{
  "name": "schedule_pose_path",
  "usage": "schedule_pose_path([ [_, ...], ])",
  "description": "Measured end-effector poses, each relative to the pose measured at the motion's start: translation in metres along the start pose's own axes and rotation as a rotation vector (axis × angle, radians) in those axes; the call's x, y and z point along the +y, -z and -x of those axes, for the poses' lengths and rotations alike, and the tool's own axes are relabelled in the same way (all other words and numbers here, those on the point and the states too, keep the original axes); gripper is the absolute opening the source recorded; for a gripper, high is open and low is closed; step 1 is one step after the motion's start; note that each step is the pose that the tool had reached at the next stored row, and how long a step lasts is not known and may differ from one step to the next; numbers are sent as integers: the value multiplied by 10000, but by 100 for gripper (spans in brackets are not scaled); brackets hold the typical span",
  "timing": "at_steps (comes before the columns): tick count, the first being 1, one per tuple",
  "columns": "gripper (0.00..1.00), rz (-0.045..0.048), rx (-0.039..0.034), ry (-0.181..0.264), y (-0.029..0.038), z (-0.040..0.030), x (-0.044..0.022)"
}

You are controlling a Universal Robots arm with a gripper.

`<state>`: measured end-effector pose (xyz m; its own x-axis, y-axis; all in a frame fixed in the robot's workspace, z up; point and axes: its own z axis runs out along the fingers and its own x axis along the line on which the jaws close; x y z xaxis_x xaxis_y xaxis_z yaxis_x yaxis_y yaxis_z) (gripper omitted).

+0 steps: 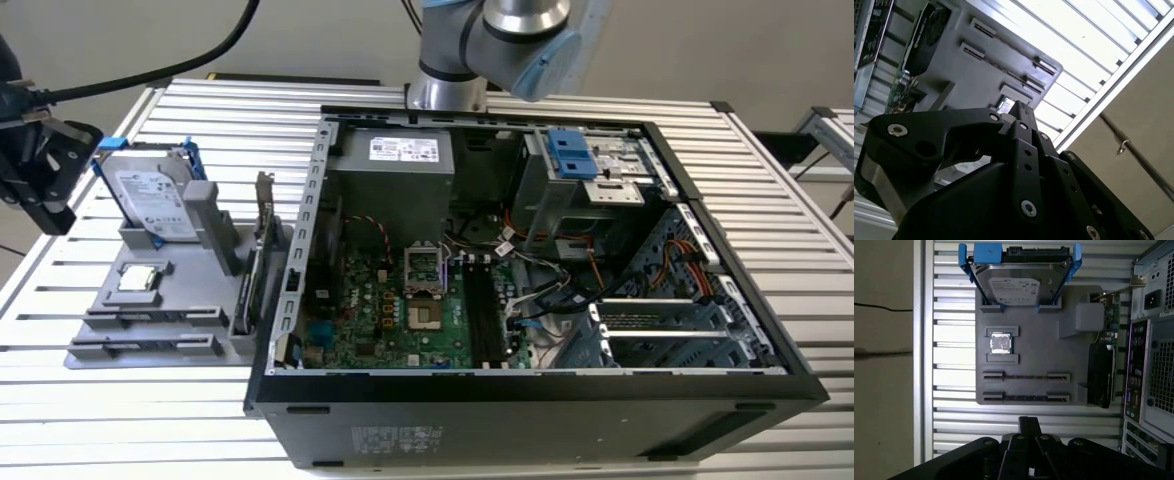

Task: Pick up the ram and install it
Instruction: 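Pick up the ram and move it above insertion slot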

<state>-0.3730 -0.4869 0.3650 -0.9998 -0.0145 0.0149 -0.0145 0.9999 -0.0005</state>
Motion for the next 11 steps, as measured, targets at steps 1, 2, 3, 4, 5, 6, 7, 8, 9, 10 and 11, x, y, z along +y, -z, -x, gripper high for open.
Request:
schedule_pose_path([
  [1,0,-7,1,0,0,0,0],
  [2,0,-12,0,0,-1,0,0],
  [3,0,-16,1,0,-2,0,0],
  [4,0,-19,0,-1,-3,0,0],
  [5,0,-21,-2,0,-3,0,0],
  [6,0,-22,-6,0,-4,0,0],
  [7,0,-24,-10,0,-6,1,0],
  [8,0,-25,-13,-1,-8,0,0],
  [9,0,-27,-14,-1,-10,0,0],
  [10,0,-31,-15,-1,-10,0,0],
  [11,0,-36,-15,-1,-11,0,0],
])
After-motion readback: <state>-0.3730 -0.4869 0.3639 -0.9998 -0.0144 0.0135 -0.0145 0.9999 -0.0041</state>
